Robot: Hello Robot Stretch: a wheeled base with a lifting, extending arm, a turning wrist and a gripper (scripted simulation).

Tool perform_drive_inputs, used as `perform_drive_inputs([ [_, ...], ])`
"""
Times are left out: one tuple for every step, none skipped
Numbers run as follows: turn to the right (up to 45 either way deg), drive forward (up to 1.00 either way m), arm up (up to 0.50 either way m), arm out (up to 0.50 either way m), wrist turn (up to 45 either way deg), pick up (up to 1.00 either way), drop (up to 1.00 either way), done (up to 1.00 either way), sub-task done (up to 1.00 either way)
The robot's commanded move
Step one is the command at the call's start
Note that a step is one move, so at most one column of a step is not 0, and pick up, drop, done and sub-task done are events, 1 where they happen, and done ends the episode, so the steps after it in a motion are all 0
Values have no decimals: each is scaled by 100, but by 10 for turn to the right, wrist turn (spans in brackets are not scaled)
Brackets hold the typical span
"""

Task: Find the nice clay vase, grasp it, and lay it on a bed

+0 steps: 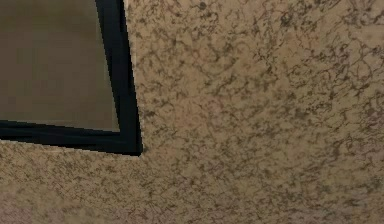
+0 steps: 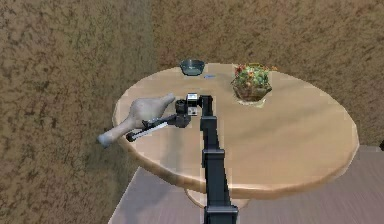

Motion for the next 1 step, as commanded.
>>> perform_drive_inputs([
  [0,0,10,0,0,0,0,0,0],
])
